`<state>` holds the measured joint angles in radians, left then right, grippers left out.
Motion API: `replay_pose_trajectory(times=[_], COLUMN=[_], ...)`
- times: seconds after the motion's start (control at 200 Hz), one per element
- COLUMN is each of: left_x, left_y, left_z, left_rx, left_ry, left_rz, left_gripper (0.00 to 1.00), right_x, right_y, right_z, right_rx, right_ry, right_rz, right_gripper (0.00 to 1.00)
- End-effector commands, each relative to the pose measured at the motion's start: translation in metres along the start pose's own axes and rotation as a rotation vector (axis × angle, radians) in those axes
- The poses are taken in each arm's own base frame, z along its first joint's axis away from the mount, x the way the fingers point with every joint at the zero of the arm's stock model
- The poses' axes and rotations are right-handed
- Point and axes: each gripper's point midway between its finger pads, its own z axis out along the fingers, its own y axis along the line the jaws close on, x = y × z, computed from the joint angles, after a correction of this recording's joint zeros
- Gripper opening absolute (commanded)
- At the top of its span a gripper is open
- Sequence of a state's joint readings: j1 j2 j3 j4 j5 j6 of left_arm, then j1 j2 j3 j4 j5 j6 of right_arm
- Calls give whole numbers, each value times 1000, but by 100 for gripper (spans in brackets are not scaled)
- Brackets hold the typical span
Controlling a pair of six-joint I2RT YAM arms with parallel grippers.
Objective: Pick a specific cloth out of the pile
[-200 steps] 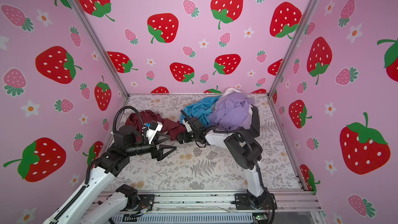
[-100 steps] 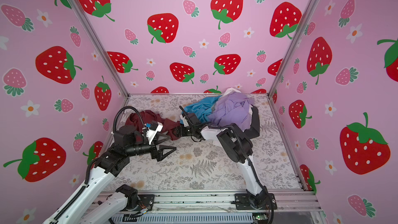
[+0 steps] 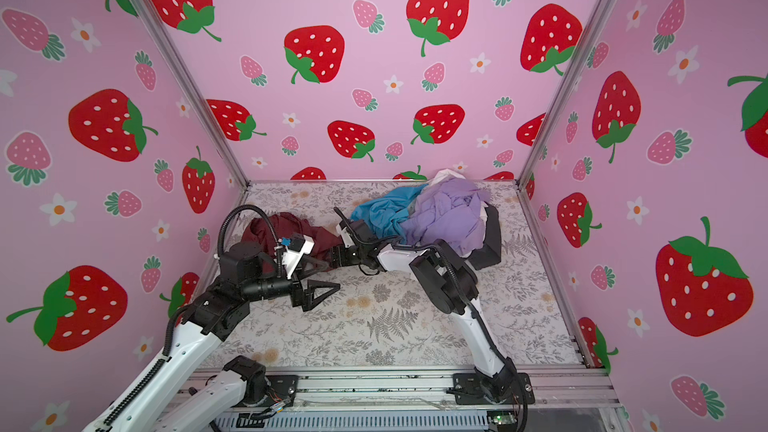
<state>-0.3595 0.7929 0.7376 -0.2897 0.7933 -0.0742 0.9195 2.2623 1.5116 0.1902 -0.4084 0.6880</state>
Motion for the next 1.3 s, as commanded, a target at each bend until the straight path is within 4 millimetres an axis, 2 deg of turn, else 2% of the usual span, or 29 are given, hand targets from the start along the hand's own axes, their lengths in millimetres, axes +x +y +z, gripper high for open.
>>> replay_pose_trajectory(times=[0.0, 0.19, 0.29, 0.425, 0.55, 0.62, 0.721, 0.801, 0.891, 1.056, 1.161, 1.296], left_x=[-18, -19, -19, -20, -21, -22, -23, -23, -23, -22, -23, -21], left_y=[-12, -14, -14, -16, -19, -22, -25, -27, -28, -19, 12, 76], left_z=[-7, -8, -8, -10, -11, -12, -14, -14, -14, -13, -15, -30], left_rx=[16, 19, 20, 25, 34, 42, 45, 50, 54, -3, -180, -544], left_ry=[-39, -46, -46, -51, -57, -62, -69, -71, -70, -51, -32, -31], left_rz=[63, 66, 65, 69, 73, 76, 85, 89, 90, 78, 34, -1], left_gripper=[99, 99, 99, 99, 99, 99, 99, 99, 99, 99, 99, 99], right_x=[26, 36, 31, 15, -2, -9, -18, -23, -29, -44, -56, -66], right_y=[10, 33, 36, 52, 73, 80, 80, 69, 46, -3, -39, -84], right_z=[18, 29, 24, -1, -31, -48, -71, -92, -122, -204, -269, -354], right_rx=[-42, -99, -95, -93, -123, -121, -91, -50, 29, 251, 420, 684], right_ry=[73, 104, 91, 34, -28, -59, -93, -121, -157, -262, -357, -491], right_rz=[31, 14, -1, -68, -123, -143, -155, -156, -147, -170, -164, -164], right_gripper=[80, 80, 81, 90, 100, 100, 100, 100, 100, 100, 100, 100])
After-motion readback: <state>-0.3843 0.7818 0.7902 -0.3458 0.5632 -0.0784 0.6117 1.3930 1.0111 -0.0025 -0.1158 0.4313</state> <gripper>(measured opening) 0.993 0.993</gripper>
